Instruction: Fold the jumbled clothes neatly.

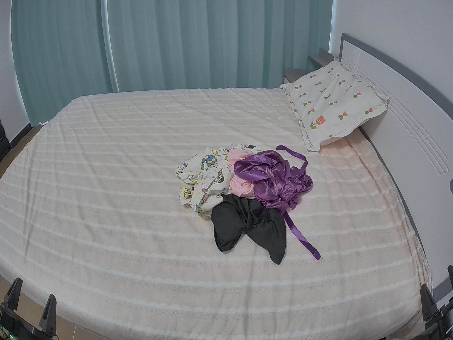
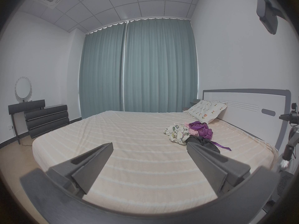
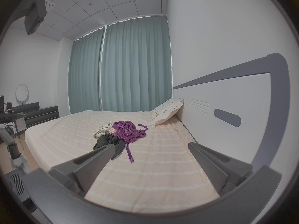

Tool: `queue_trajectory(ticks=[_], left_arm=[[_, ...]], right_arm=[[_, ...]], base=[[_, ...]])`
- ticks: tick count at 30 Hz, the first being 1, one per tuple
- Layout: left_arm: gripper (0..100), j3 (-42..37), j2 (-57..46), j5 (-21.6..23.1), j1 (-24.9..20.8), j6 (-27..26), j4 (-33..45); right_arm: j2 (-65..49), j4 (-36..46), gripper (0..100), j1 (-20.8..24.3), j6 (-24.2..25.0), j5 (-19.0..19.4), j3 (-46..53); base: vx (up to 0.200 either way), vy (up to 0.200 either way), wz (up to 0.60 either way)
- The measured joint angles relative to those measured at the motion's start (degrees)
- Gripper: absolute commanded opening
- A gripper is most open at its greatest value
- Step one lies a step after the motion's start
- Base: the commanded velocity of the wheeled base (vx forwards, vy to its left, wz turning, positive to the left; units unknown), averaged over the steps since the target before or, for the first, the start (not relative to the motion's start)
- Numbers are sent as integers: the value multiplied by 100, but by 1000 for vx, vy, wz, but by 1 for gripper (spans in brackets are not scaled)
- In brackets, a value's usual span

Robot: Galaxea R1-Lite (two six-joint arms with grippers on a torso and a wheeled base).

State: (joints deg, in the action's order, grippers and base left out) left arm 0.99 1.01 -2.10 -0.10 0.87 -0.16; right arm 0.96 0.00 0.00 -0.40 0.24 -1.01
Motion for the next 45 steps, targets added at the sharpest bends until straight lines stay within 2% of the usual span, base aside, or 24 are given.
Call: queue_trajectory(ticks=[14,22,32,37,45], left_arm=[[100,0,0,0,0,0,0],[100,2,0,0,0,0,0],[100,2,0,0,2,0,0],[100,2,0,0,2,0,0],[100,2,0,0,2,0,0]], right_arm=[[0,29,100,30,-41,41,0],[575,-43,100,149,421,339,-750],[2901,-602,100,689,1359,1048,-1169],[4335,-1343,100,923,1729,1236,-1248],[6618,-2734,100,1165,2260,1336,-1492]], base=[[0,0,0],[0,0,0],[0,0,0],[0,0,0],[0,0,0]])
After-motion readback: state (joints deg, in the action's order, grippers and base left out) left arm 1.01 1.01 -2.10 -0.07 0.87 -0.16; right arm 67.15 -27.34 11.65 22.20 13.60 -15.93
